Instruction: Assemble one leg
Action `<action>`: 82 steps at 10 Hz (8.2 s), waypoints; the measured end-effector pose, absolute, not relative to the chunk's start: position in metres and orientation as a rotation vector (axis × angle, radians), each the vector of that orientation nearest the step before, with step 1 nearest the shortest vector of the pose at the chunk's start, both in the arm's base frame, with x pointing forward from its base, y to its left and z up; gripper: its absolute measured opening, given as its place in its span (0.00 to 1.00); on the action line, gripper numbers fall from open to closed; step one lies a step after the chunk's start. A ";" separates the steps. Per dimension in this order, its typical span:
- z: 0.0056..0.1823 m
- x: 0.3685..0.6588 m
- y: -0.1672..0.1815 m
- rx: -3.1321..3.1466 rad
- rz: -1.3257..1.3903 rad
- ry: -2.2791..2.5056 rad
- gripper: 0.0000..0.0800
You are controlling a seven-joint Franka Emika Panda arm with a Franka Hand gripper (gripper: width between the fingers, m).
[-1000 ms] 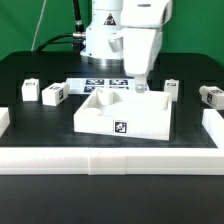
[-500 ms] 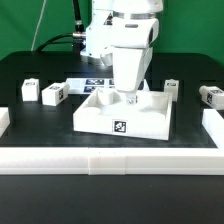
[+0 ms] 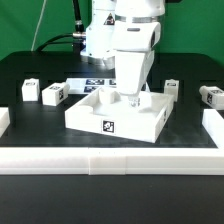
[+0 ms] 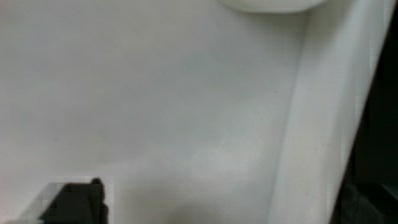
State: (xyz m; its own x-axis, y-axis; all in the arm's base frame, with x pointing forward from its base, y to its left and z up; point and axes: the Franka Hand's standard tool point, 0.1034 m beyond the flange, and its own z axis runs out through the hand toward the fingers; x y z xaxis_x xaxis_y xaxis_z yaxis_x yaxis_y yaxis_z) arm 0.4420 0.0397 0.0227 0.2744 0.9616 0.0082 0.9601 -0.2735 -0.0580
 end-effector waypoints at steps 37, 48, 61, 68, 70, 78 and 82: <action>0.006 0.464 0.039 -2.159 0.005 -2.246 0.08; 0.006 0.500 0.077 -2.135 -0.061 -2.278 0.08; 0.006 0.501 0.081 -2.147 -0.064 -2.264 0.81; 0.054 0.466 0.122 -2.473 -0.093 -1.951 0.81; 0.054 0.466 0.127 -2.496 -0.095 -1.920 0.81; 0.050 0.449 0.154 -2.932 -0.094 -1.022 0.81; 0.049 0.435 0.191 -3.040 -0.063 -0.417 0.81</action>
Offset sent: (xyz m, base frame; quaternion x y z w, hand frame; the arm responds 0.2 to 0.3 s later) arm 0.0000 0.0000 0.0000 0.0000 0.0000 0.0000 1.0000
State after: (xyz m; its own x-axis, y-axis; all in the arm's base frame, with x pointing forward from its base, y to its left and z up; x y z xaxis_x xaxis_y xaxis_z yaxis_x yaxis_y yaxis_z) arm 0.4351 0.1911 0.0495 0.9622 0.2676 0.0502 0.2706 -0.9604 -0.0661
